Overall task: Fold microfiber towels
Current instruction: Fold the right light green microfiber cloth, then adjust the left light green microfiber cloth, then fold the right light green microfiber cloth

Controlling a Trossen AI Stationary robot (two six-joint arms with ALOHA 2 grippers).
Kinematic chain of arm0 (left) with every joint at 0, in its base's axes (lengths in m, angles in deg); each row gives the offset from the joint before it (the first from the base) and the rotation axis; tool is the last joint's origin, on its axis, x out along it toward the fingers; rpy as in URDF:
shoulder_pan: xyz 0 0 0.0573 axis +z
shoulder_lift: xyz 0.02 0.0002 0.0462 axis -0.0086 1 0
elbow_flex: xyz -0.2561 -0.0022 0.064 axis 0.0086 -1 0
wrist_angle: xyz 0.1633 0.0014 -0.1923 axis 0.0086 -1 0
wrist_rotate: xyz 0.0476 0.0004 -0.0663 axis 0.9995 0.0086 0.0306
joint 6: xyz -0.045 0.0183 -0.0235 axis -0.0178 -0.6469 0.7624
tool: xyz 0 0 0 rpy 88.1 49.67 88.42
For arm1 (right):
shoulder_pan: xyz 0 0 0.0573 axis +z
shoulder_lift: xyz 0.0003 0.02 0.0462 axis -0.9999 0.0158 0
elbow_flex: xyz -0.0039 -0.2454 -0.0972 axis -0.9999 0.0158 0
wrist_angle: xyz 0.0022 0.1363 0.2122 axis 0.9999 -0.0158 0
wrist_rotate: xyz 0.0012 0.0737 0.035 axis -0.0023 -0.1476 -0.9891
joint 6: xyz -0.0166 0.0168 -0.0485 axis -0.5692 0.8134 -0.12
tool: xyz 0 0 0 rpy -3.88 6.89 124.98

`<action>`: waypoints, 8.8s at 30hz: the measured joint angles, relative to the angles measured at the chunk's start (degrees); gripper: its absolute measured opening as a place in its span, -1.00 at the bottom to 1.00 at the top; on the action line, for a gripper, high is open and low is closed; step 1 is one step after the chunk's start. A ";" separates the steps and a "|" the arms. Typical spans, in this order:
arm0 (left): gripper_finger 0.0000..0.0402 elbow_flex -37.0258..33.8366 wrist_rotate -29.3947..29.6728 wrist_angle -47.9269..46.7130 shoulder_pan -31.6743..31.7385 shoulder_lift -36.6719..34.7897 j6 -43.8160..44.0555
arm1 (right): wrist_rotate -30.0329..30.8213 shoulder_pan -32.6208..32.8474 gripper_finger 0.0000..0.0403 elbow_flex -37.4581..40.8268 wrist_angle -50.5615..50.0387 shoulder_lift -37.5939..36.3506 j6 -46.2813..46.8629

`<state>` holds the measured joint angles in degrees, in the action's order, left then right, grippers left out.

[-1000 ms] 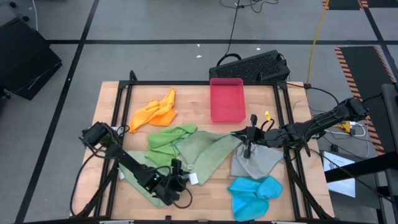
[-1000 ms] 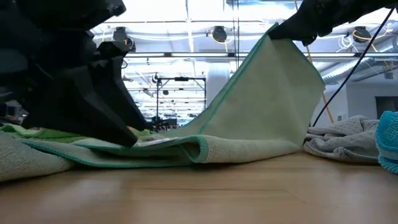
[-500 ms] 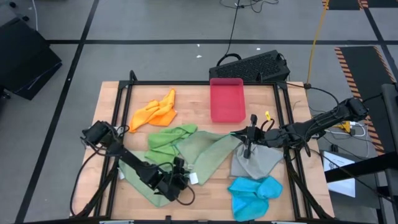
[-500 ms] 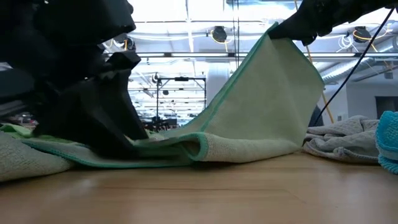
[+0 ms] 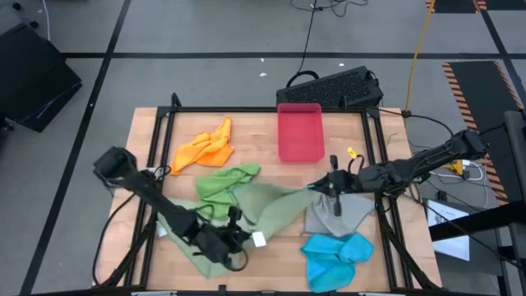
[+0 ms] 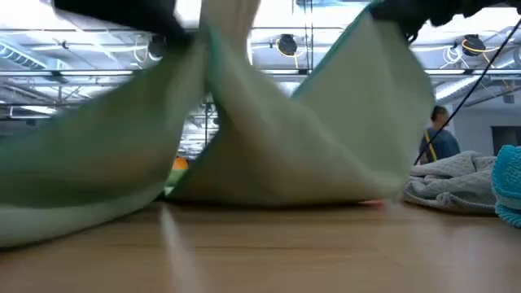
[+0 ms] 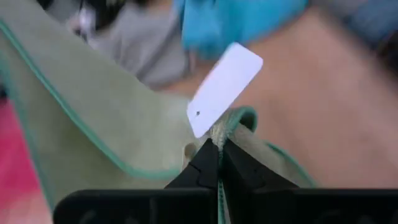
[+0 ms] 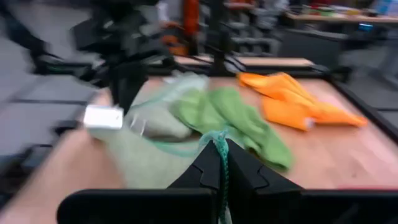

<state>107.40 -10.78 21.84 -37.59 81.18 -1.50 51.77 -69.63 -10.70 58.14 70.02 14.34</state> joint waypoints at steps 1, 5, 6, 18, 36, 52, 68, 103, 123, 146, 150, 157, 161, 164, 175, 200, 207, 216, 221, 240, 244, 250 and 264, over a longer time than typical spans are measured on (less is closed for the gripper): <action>-0.96 0.00 -0.96 0.92 -0.08 -1.83 -1.65 | -1.83 0.00 -0.99 0.00 -0.60 -1.44 0.34; -0.97 0.13 -3.03 5.10 0.99 -6.86 -6.93 | -4.45 0.02 -0.99 0.00 -5.39 -7.54 1.46; -0.96 0.13 -3.35 4.60 1.64 -7.37 -6.67 | -4.37 0.00 -0.99 -0.01 -7.01 -8.85 1.76; -0.88 -4.73 -7.68 -15.34 4.06 1.98 24.81 | -2.62 -0.01 -0.99 0.00 -17.39 -9.72 5.83; -0.87 -10.69 -9.29 -17.52 1.25 -3.85 37.98 | 5.15 -0.25 -0.99 0.00 -17.55 -10.82 5.42; -0.64 -21.36 -7.33 -5.74 -1.24 -2.13 54.96 | 4.57 -0.74 -0.99 0.00 -19.23 -11.00 5.84; -0.98 -17.77 -8.37 -16.80 3.82 -15.88 49.65 | 4.62 -0.74 -0.99 0.00 -22.25 -10.98 8.91; -0.96 -9.63 -9.57 -53.67 23.56 -20.27 37.66 | 4.64 -0.74 -0.99 0.00 -22.29 -10.94 7.31; -0.01 -12.75 -14.43 -21.23 17.50 -14.81 23.26 | 4.62 -0.74 -0.99 0.00 -22.29 -10.96 8.62; -0.91 -6.39 -12.17 -31.10 17.47 -21.36 5.49 | 4.66 -0.74 -0.99 0.00 -22.31 -10.94 8.40; -0.95 -4.61 3.98 -36.77 18.95 -29.90 5.31 | 4.64 -0.74 -0.99 0.00 -22.67 -10.94 8.40; -0.87 -4.59 22.20 -39.67 26.16 -39.36 6.54 | 4.59 -0.74 -0.99 0.00 -23.17 -10.94 8.38; -0.93 -4.63 17.72 -44.14 31.41 -39.68 8.82 | 4.57 -0.74 -0.99 0.00 -23.21 -10.94 8.08; -0.93 -5.58 10.73 -45.35 34.88 -38.34 11.16 | 4.57 -0.74 -0.99 0.00 -23.21 -10.94 7.50; -0.18 -9.48 -5.76 -46.74 40.00 -32.97 18.78 | 4.64 -0.72 -0.99 0.00 -22.69 -10.80 7.39; 0.05 -14.17 -1.44 -16.70 14.29 -27.17 27.65 | 5.04 -0.72 -0.99 0.00 -22.73 -10.11 13.34; 0.05 -16.22 1.56 6.00 12.63 -14.15 23.75 | 7.52 -0.72 -0.99 0.00 -22.79 -10.06 13.50; 0.05 -16.28 -4.52 5.44 10.40 -2.59 26.35 | 8.56 -0.74 -0.99 0.02 -25.04 -10.08 13.36; 0.05 -16.28 -4.37 3.51 6.83 -0.96 19.92 | 9.46 -0.74 -0.99 0.02 -26.21 -10.08 13.36; -0.49 -16.06 -1.99 7.92 9.50 6.42 -8.39 | 9.32 -0.74 -0.99 0.02 -25.79 -10.09 14.41; -0.91 -16.39 -0.96 8.73 8.68 5.35 -9.08 | 9.32 -0.77 -0.99 0.02 -25.56 -10.08 14.34; -0.97 -14.80 4.80 7.67 3.99 -0.77 -8.35 | 7.20 -0.81 -0.99 0.02 -20.55 -10.09 11.80; -0.98 -13.73 1.84 6.75 14.45 1.35 -12.99 | 4.29 -0.79 -0.99 0.02 -17.78 -12.04 8.99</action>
<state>93.67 -8.94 28.58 -23.14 82.54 -14.49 56.06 -70.42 -10.68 40.37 57.98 23.32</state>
